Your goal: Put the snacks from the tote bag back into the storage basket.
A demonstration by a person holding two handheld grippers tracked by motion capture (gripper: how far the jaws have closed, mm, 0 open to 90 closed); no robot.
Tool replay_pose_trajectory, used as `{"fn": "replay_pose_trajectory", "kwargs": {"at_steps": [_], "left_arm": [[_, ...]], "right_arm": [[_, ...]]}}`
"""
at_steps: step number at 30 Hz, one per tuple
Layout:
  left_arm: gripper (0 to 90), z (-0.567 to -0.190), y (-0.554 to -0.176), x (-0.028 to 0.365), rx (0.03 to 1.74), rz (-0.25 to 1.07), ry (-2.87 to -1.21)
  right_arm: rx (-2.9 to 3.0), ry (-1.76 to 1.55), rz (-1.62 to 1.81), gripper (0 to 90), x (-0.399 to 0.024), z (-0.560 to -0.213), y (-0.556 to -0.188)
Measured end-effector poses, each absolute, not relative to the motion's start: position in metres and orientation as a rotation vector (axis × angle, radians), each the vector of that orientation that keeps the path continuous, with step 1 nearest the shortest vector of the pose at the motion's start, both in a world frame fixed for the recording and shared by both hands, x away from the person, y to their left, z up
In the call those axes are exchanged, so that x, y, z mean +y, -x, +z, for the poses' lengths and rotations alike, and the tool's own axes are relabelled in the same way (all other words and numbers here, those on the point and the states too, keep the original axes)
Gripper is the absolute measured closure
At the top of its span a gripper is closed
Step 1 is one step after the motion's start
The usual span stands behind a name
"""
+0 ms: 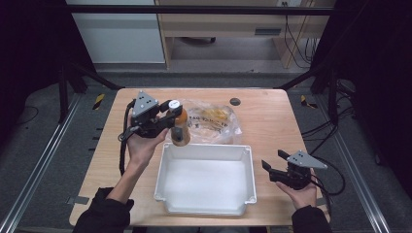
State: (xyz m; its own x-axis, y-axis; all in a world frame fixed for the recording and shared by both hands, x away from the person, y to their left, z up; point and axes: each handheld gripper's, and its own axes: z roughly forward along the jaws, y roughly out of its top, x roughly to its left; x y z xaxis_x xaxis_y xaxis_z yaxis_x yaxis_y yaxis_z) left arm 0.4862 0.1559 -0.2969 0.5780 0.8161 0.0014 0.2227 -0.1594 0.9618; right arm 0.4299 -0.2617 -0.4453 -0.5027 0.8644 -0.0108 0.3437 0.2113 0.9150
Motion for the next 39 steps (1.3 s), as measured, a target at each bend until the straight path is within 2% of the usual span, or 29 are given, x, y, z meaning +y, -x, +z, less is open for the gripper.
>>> {"fn": "replay_pose_trajectory", "kwargs": {"at_steps": [22, 39], "left_arm": [[59.2, -0.326, -0.447, 0.172, 0.836, 0.644, -1.721], [59.2, -0.360, -0.433, 0.173, 0.839, 0.618, -1.789]], "right_arm": [[1.953, -1.117, 1.262, 27.0, -0.262, -0.446, -0.430], [1.951, -1.119, 1.260, 27.3, -0.263, -0.446, -0.429]]}}
